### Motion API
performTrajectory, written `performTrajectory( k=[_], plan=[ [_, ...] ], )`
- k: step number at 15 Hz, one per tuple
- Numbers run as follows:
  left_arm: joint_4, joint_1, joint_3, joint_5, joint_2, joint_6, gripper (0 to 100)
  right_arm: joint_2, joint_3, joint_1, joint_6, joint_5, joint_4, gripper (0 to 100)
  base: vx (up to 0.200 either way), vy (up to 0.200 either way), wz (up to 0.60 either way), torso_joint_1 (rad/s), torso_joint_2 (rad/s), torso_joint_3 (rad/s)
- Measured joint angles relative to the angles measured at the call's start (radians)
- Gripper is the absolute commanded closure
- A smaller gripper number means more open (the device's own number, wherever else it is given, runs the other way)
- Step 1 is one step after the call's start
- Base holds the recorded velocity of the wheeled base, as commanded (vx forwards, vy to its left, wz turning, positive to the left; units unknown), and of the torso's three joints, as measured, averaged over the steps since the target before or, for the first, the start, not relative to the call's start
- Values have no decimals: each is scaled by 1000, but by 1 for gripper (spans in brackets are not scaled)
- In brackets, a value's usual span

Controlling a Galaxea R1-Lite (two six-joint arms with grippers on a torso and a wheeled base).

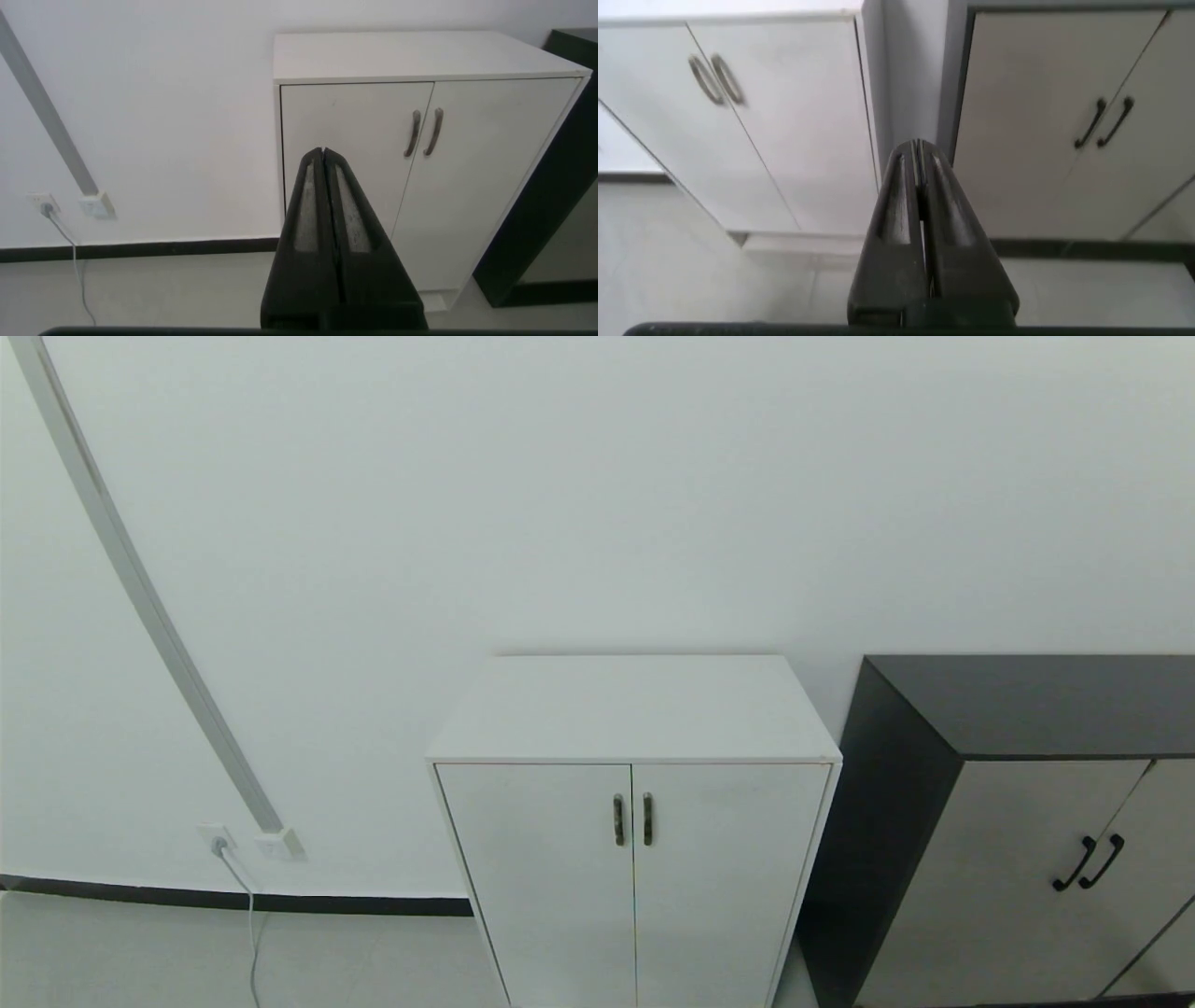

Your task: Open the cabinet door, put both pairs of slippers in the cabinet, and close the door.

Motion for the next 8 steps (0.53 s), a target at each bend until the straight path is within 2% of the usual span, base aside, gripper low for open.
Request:
performTrajectory(
  k=[4,8],
  plan=[
    [0,0,0,0,0,1,100,-76,7,0,51,-22,-12,100,0,0,0,0,0,0],
    [0,0,0,0,0,1,100,-92,6,0,-11,-78,-26,100,0,0,0,0,0,0]
  ],
)
